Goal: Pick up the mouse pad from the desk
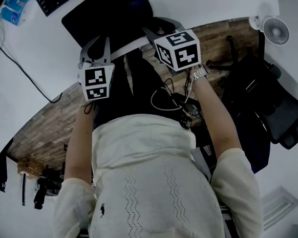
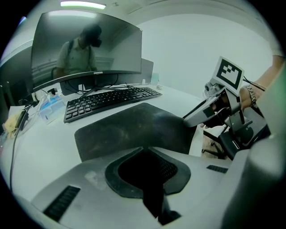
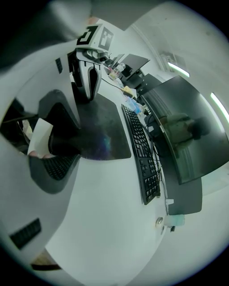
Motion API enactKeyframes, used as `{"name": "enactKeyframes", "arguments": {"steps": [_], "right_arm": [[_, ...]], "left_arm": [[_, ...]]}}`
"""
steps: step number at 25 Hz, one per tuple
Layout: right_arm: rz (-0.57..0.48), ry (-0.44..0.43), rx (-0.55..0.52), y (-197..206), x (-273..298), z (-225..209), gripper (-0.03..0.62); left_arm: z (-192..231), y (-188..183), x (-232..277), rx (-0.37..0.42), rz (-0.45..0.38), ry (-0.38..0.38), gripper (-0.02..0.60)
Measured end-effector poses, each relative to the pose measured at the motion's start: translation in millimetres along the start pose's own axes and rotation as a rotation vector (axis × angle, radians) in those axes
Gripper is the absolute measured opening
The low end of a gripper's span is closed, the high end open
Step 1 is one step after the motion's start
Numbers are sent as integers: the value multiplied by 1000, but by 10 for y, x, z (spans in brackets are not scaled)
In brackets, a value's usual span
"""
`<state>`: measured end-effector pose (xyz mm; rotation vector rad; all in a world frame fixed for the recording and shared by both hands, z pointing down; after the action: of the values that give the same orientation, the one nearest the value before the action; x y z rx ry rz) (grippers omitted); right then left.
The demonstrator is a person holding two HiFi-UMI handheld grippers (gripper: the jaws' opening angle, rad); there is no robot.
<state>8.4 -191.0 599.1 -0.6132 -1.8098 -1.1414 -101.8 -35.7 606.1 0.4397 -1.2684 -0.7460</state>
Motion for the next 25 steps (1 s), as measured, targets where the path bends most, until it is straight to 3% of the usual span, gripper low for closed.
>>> {"name": "enactKeyframes", "arguments": {"steps": [16, 19, 25], "right_arm": [[20, 4, -40, 27, 34, 66, 116], [30, -5, -55, 33, 49, 114, 61], [29, 6, -77, 39, 65, 136, 48]], "left_arm": [[-9, 19, 11, 34, 0, -34, 26], [-17, 14, 7, 37, -3, -39, 26], [-24, 16, 13, 46, -5, -46, 26]]}}
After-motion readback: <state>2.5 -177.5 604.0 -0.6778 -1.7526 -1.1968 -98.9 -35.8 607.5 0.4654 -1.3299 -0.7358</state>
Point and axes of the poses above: the fingertips, and each gripper's own axes: x forward along the fingers, z to its left, y out of its underside, the point moved 6 cm from there along -x, backward along the fingers, and after that the axes turned 11 degrees about y, right-handed, at the moved point
